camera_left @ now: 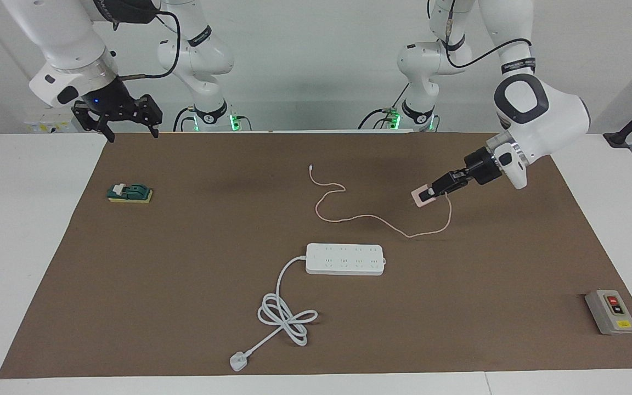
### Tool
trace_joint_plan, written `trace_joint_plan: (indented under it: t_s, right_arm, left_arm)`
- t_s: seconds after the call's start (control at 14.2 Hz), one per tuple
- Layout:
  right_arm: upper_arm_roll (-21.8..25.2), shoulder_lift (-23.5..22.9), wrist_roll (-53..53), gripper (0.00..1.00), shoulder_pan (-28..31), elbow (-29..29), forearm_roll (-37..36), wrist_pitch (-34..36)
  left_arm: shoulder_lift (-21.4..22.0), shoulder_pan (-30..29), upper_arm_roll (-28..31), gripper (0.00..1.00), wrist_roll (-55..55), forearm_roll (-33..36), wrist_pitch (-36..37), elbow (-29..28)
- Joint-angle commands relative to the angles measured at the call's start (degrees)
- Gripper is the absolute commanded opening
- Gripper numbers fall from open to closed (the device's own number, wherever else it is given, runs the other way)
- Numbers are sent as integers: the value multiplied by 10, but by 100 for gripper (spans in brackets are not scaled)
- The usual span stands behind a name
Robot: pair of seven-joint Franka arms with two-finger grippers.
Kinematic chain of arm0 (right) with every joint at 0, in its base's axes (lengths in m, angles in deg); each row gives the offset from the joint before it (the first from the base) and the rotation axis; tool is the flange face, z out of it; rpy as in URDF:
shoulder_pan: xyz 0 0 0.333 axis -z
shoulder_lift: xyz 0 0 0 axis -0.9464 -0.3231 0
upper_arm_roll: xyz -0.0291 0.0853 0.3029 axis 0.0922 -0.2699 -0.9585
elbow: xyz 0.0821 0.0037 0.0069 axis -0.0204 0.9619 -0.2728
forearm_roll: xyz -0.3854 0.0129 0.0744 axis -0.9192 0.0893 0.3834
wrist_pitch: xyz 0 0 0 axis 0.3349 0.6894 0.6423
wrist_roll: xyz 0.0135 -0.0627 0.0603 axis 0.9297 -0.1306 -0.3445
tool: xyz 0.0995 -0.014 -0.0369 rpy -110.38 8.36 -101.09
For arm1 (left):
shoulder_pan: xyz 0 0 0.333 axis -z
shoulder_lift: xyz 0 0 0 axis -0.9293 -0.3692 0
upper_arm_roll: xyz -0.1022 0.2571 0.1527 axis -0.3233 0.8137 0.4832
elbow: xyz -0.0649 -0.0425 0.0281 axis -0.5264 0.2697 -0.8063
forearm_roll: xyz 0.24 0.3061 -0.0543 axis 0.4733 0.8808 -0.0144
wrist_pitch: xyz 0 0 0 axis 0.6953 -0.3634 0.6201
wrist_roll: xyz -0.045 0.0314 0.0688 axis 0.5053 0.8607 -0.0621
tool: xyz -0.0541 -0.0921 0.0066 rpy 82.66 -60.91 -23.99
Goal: Plug charger into power strip
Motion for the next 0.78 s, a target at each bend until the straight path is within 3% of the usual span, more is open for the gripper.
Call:
trace_joint_plan:
  t_s: [0.0,0.21,0.56,0.7]
  right_arm:
    - [-14,-8,-13,100,14,-20,-15,29]
    - [-17,-4,-10,100,14,-20,-33,46]
    - [-21,-6,14,100,13,-21,-25,38]
    - [-21,-6,16,100,8,-22,-26,37]
  left_arm:
    - [-7,3,-4,0,66,134,60,73]
    - [-11,4,-7,0,99,230,102,109]
    - [-11,-2,-4,0,130,246,66,106]
    - [-10,4,-6,0,140,332,47,107]
